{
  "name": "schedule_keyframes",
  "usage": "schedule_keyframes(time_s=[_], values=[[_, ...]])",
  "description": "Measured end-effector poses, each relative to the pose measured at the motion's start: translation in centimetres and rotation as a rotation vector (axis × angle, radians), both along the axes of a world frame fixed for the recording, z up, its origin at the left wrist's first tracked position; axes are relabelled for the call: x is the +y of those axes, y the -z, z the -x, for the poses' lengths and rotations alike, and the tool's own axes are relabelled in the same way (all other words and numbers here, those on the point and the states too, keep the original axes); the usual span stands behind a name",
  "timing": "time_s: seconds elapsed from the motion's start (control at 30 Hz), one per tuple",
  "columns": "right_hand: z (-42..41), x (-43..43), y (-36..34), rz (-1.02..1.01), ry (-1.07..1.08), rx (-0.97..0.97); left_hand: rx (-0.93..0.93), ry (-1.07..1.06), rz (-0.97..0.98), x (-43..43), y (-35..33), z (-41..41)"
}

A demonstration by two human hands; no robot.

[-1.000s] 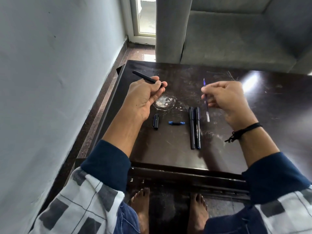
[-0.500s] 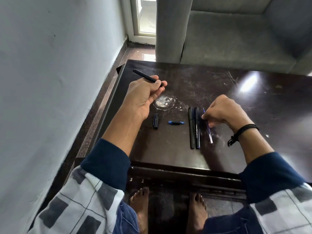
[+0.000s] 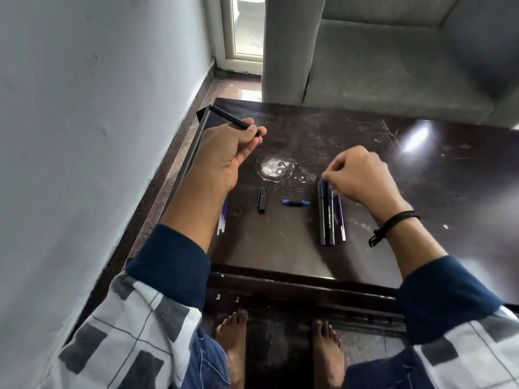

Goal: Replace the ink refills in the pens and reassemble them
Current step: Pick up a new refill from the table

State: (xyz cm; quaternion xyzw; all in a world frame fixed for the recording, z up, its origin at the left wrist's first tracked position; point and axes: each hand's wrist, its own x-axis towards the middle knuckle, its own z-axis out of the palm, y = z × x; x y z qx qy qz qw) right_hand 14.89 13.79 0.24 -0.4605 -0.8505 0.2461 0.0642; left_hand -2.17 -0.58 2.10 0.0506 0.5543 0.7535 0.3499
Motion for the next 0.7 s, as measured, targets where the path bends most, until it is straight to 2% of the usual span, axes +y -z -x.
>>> schedule_keyframes(time_s=[0.37,0.7], values=[[5.7,-7.0,1.2,-0.111,-0.532,0.108,0.057,-0.096,0.013,-1.8,0.4,2.5],[7.1,-9.2,2.7,-0.194,-0.756,0.097,0.074,-0.101,-0.006,-2.0,0.1,2.9]])
